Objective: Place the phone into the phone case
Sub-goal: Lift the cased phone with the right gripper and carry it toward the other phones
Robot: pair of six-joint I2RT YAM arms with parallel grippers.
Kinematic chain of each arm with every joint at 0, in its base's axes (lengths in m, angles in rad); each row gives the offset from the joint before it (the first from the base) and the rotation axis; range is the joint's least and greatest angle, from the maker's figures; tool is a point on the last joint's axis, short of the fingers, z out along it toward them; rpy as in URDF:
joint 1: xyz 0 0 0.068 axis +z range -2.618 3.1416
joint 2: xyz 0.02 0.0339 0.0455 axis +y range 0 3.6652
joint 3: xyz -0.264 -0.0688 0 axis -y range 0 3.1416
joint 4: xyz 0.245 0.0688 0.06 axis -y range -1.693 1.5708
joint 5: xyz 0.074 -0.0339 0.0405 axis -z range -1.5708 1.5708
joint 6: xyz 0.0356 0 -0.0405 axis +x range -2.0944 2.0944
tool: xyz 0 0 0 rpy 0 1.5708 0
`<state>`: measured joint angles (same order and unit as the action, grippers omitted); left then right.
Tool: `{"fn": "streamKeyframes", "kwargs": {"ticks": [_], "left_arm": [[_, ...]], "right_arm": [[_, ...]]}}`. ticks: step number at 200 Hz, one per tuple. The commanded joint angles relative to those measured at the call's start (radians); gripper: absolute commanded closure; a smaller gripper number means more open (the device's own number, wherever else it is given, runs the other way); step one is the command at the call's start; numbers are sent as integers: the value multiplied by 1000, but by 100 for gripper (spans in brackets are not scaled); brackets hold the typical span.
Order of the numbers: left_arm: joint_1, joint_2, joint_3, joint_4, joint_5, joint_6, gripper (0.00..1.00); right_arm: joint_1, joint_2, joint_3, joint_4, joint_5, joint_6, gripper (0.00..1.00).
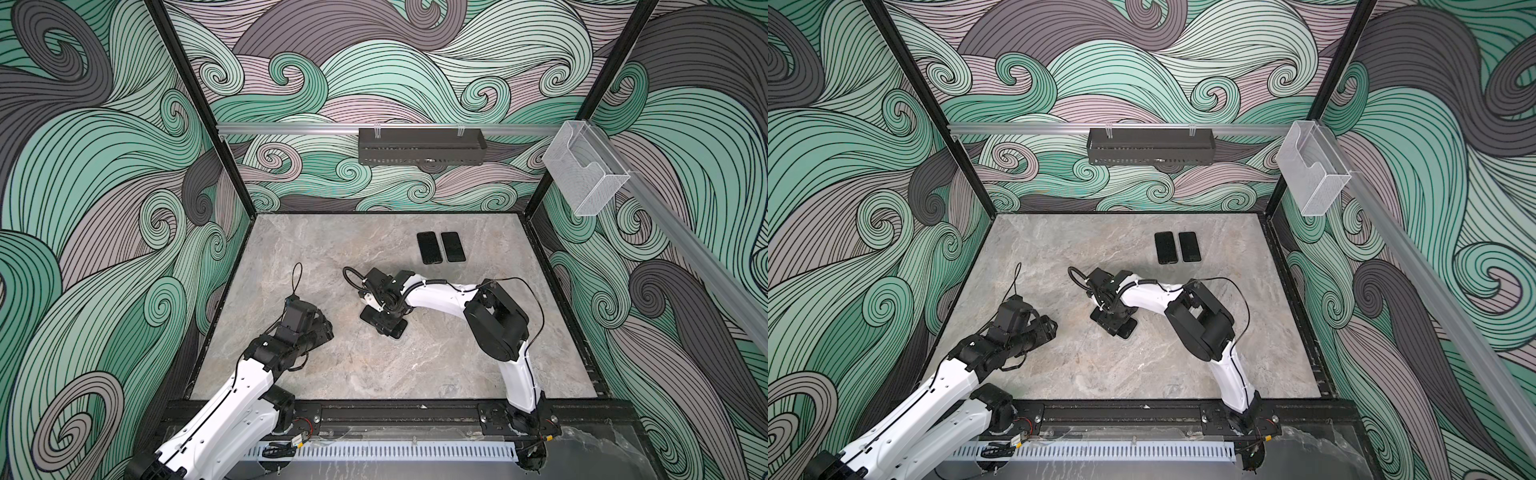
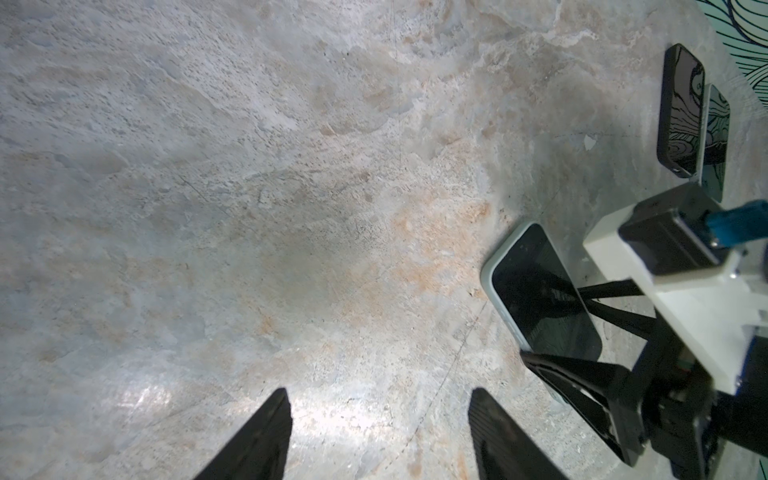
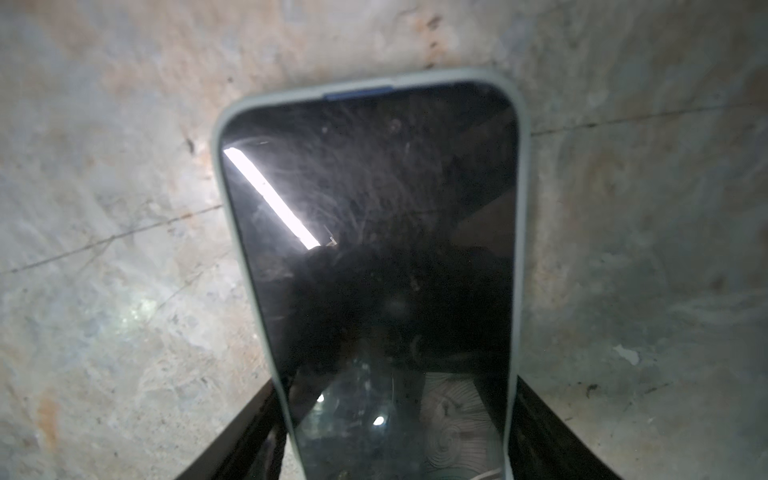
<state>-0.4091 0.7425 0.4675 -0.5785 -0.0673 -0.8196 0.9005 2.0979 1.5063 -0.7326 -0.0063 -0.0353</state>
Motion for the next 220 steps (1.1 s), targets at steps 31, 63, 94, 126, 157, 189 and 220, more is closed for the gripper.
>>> {"fn": "streamKeyframes", "kwargs": {"ticks": [31, 63, 94, 126, 157, 189, 220], "left_arm": [[8, 4, 30, 16, 5, 29, 30], [9, 8, 31, 31, 10, 33, 30], [9, 24, 37, 43, 17, 41, 31], [10, 38, 49, 43, 18, 52, 30], [10, 39, 49, 48, 18, 67, 30], [10, 40, 53, 52, 21, 108, 29], [11, 34, 57, 59, 19, 116, 25]], "right_arm": [[-68, -103, -60, 42, 82, 178, 93], [-129, -174, -79, 60, 93, 217, 97], [-193, -213, -86, 60, 126, 222, 98], [-291, -239, -81, 61, 134, 213, 99], [-416, -239, -43, 60, 115, 198, 99], [-527, -198, 28, 59, 113, 170, 100], [-621, -119, 128, 60, 148, 140, 100]]}}
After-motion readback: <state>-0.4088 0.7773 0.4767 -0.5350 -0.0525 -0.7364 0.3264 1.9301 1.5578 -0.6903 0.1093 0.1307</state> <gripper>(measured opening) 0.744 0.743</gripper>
